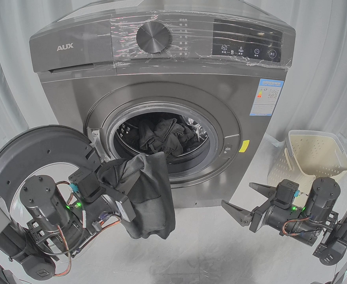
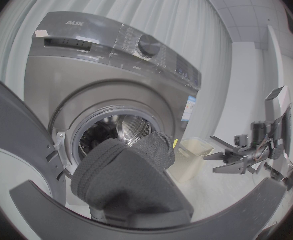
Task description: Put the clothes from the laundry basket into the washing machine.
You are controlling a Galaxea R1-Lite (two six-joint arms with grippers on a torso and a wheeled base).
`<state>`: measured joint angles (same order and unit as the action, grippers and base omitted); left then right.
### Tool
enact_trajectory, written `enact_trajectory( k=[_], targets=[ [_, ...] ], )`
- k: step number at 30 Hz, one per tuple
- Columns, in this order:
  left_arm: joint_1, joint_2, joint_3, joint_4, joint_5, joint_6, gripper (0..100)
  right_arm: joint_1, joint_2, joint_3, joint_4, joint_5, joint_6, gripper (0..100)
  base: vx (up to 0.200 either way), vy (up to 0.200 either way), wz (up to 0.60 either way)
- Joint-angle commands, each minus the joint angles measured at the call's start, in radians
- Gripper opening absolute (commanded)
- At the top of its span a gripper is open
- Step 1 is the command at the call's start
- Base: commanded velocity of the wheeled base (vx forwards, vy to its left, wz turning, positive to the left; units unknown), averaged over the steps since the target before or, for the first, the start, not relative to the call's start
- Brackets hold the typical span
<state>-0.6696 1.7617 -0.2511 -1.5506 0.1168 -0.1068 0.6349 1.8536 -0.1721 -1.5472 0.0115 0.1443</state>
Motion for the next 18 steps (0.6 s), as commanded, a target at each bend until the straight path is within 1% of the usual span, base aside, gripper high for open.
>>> enact_trajectory(
  k=[1,4,9,12,15,18],
  targets=[
    [-0.015,0.097,-0.028,-0.002,0.060,-0.001,0,-0.003,-0.014,0.000,-0.001,-0.001,0.001,100,0.000,0.000,0.00],
    [-0.021,0.110,-0.017,-0.002,0.087,0.006,0,-0.001,-0.014,0.000,-0.001,0.001,0.003,100,0.000,0.000,0.00],
    [-0.025,0.122,-0.030,-0.002,0.087,0.002,0,0.003,-0.014,0.000,-0.002,0.001,0.006,100,0.000,0.000,0.00],
    [-0.024,0.131,-0.030,-0.002,0.083,0.001,0,0.005,-0.013,-0.001,-0.004,0.001,0.006,100,0.200,0.000,0.00],
    [-0.025,0.153,-0.033,-0.002,0.089,0.004,0,0.009,-0.013,0.000,-0.004,0.001,0.008,100,0.200,0.000,0.00],
    [-0.025,0.159,-0.034,-0.003,0.089,0.006,0,0.009,-0.013,0.000,-0.004,0.001,0.008,100,0.000,0.000,0.00]
  ],
)
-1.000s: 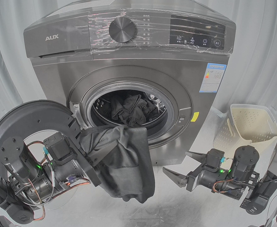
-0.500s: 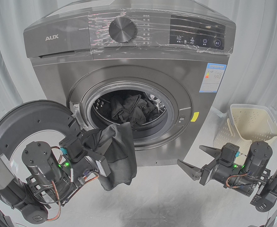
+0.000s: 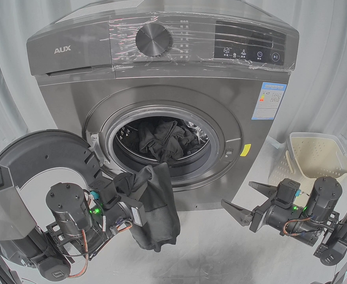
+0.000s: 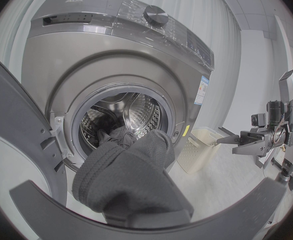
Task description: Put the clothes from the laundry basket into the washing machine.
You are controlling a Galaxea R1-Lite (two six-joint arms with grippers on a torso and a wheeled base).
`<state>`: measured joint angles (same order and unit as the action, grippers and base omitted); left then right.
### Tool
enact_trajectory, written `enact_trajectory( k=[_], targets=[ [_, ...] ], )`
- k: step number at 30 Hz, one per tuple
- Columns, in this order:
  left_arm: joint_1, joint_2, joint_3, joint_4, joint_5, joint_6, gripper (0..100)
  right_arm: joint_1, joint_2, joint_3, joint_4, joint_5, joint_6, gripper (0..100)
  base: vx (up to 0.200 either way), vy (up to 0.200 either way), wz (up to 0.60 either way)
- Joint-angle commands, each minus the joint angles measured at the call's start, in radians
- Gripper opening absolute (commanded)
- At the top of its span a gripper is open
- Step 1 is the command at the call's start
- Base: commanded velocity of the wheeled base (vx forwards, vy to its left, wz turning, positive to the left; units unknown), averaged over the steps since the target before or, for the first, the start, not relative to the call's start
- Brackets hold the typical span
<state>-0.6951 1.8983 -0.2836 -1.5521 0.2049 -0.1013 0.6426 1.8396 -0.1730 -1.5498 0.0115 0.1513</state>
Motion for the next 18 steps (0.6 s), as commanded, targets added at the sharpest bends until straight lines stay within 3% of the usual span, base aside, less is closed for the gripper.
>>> enact_trajectory(
  k=[1,6,12,18],
  targets=[
    [0.000,0.022,-0.002,-0.002,0.001,0.000,0,0.002,0.001,0.003,-0.001,0.001,0.001,100,0.000,0.000,0.00],
    [0.000,0.022,-0.003,0.000,0.001,0.000,0,0.002,0.007,0.003,-0.001,0.002,0.001,100,0.000,0.000,0.00],
    [-0.003,0.038,-0.022,-0.002,0.002,0.000,0,0.002,0.007,0.004,-0.001,0.002,0.001,100,0.200,0.000,0.00],
    [-0.012,0.050,-0.026,-0.002,0.004,0.000,0,0.003,0.007,0.004,-0.001,0.002,0.001,100,0.000,0.000,0.00]
  ],
)
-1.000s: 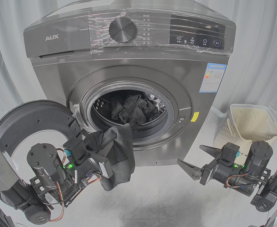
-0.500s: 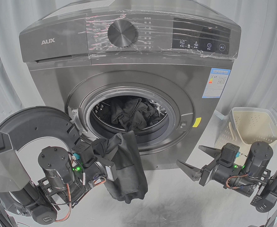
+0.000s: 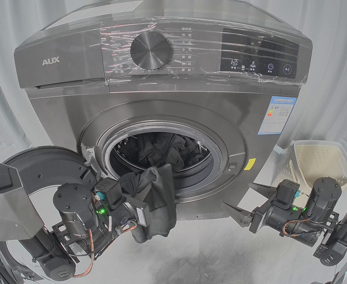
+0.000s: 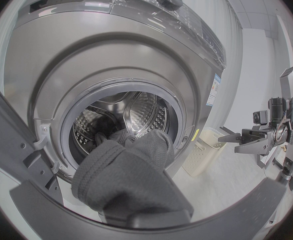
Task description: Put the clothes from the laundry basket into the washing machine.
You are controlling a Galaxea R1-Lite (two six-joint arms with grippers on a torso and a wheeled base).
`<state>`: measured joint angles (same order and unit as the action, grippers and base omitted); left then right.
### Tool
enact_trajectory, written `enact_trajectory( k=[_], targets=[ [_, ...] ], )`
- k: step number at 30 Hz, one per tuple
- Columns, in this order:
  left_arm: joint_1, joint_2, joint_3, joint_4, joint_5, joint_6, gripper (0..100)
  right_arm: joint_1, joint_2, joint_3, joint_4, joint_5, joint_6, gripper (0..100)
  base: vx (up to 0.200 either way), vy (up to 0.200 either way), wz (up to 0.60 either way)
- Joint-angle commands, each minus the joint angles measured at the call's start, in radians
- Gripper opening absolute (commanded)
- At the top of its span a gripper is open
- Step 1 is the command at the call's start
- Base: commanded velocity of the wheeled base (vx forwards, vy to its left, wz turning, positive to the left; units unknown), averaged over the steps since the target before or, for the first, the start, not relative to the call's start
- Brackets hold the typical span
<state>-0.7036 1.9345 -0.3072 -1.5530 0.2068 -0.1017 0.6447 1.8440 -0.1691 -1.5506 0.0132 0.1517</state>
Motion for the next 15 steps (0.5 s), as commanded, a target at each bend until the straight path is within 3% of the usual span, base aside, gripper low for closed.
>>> enact_trajectory(
  k=[1,9,12,15],
  targets=[
    [-0.004,0.015,-0.004,-0.001,0.002,0.000,0,0.001,0.003,0.002,0.000,0.001,0.000,100,0.000,0.000,0.00],
    [-0.004,0.024,-0.004,-0.001,0.002,-0.004,0,0.003,0.003,0.003,0.000,0.001,0.000,100,0.000,0.000,0.00],
    [-0.002,0.026,-0.009,-0.001,0.002,-0.006,0,0.004,0.003,0.003,0.000,0.002,0.000,100,0.200,0.000,0.00],
    [-0.004,0.027,-0.009,-0.001,0.002,-0.007,0,0.004,0.003,0.003,0.000,0.002,0.000,100,0.000,0.000,0.00]
  ],
)
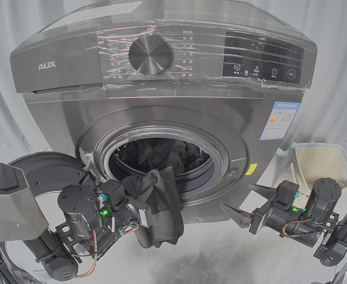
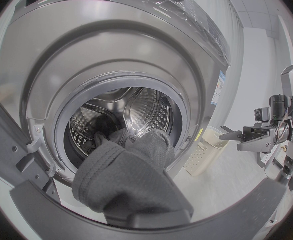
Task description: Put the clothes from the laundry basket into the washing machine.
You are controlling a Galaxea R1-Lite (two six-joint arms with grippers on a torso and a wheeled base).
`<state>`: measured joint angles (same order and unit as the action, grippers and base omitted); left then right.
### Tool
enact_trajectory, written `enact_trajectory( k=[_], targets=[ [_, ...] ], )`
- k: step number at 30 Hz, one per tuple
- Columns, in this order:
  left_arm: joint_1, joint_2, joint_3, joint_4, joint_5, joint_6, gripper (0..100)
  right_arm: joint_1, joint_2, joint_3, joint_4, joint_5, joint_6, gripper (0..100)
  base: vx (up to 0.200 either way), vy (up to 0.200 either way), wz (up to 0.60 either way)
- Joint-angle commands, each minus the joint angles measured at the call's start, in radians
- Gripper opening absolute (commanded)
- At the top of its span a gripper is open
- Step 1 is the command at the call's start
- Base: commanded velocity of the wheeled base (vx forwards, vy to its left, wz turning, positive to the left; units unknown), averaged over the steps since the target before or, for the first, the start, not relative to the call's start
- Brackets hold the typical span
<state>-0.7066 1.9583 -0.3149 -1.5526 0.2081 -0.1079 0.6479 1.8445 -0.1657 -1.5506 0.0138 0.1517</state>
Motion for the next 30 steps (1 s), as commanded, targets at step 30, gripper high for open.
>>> enact_trajectory(
  k=[30],
  targets=[
    [0.093,0.467,-0.590,0.008,-0.053,-0.062,0,0.050,-0.011,0.002,-0.002,-0.006,0.002,100,0.000,0.000,0.00]
  ],
)
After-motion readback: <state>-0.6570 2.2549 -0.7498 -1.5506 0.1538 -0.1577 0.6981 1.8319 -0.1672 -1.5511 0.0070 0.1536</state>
